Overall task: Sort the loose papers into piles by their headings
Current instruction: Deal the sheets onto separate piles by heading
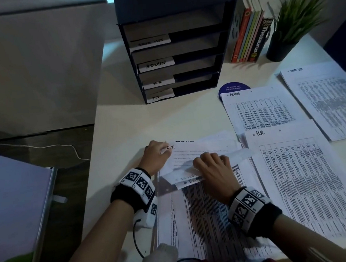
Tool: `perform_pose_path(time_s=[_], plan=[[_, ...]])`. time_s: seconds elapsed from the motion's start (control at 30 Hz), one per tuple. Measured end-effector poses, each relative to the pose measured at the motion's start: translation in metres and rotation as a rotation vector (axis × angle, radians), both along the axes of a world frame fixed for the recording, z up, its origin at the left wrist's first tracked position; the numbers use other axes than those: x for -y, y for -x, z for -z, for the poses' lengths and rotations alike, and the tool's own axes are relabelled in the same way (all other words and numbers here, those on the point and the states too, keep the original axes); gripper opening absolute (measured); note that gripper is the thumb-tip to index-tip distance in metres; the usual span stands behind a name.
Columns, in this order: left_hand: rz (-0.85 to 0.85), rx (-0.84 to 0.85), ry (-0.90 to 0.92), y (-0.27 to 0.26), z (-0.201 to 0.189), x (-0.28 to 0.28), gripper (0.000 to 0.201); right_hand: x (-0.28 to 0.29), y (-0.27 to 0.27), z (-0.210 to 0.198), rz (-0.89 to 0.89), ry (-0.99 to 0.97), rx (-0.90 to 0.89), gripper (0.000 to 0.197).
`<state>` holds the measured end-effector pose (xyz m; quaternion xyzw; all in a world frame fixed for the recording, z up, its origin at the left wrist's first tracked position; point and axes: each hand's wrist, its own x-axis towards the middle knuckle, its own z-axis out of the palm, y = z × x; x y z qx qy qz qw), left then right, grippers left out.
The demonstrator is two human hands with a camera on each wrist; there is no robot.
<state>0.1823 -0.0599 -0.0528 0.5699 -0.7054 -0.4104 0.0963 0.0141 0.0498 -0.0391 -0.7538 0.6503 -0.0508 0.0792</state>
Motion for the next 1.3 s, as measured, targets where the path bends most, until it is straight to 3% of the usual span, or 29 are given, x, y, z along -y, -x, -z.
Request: perform_pose_path(time_s=[0.07, 0.13, 0.2, 0.27, 0.33, 0.43, 0.47, 0.6, 0.67, 0.73, 0.77, 0.83, 0.93, 1.1, 1.23, 1.3], plan=[[0.023, -0.036, -0.042, -0.001, -0.005, -0.002, 0.038, 0.005, 0.0, -0.007, 0.022, -0.031, 0.023, 0.049], [0.025, -0.171, -0.132, 0.001, -0.019, -0.007, 0.067, 0.014, 0.005, -0.022, 0.053, -0.094, 0.071, 0.027], [-0.072, -0.328, -0.236, 0.007, -0.039, -0.018, 0.087, 0.027, 0.011, -0.036, 0.106, -0.058, 0.107, 0.018], [-0.201, -0.444, -0.214, 0.011, -0.048, -0.026, 0.094, 0.044, 0.019, -0.052, 0.2, 0.006, 0.117, 0.012], [-0.265, -0.511, -0.122, 0.013, -0.049, -0.029, 0.076, 0.06, 0.03, -0.07, 0.297, 0.019, 0.228, 0.013], [-0.237, -0.433, 0.004, 0.021, -0.05, -0.028, 0.035, 0.073, 0.041, -0.095, 0.338, 0.098, 0.475, 0.008], [-0.253, -0.428, 0.04, 0.025, -0.055, -0.027, 0.03, 0.075, 0.044, -0.1, 0.367, 0.157, 0.523, 0.006], [-0.412, -0.616, 0.08, 0.033, -0.081, -0.016, 0.032, 0.071, 0.078, -0.102, 0.775, 0.439, 0.561, 0.062], [-0.434, -0.728, 0.076, 0.036, -0.095, -0.009, 0.032, 0.064, 0.097, -0.097, 0.897, 0.412, 0.864, 0.074], [-0.397, -0.786, 0.076, 0.042, -0.11, -0.005, 0.025, 0.06, 0.105, -0.091, 0.81, 0.219, 1.373, 0.047], [-0.363, -0.791, 0.082, 0.047, -0.117, -0.003, 0.02, 0.057, 0.106, -0.09, 0.744, 0.154, 1.495, 0.035], [-0.288, -0.774, 0.102, 0.06, -0.129, -0.001, 0.017, 0.053, 0.108, -0.096, 0.663, 0.163, 1.466, 0.037], [-0.265, -0.765, 0.149, 0.078, -0.14, 0.003, 0.013, 0.055, 0.117, -0.114, 0.546, 0.364, 1.421, 0.04], [-0.339, -0.941, 0.089, 0.11, -0.151, 0.006, 0.026, 0.068, 0.151, -0.129, 0.436, 0.533, 1.545, 0.026], [-0.27, -0.705, 0.051, 0.138, -0.149, -0.006, 0.016, 0.078, 0.177, -0.132, 0.42, 0.526, 1.718, 0.019], [-0.325, -0.623, 0.136, 0.149, -0.151, -0.004, 0.003, 0.082, 0.188, -0.116, 0.476, 0.439, 1.64, 0.024]])
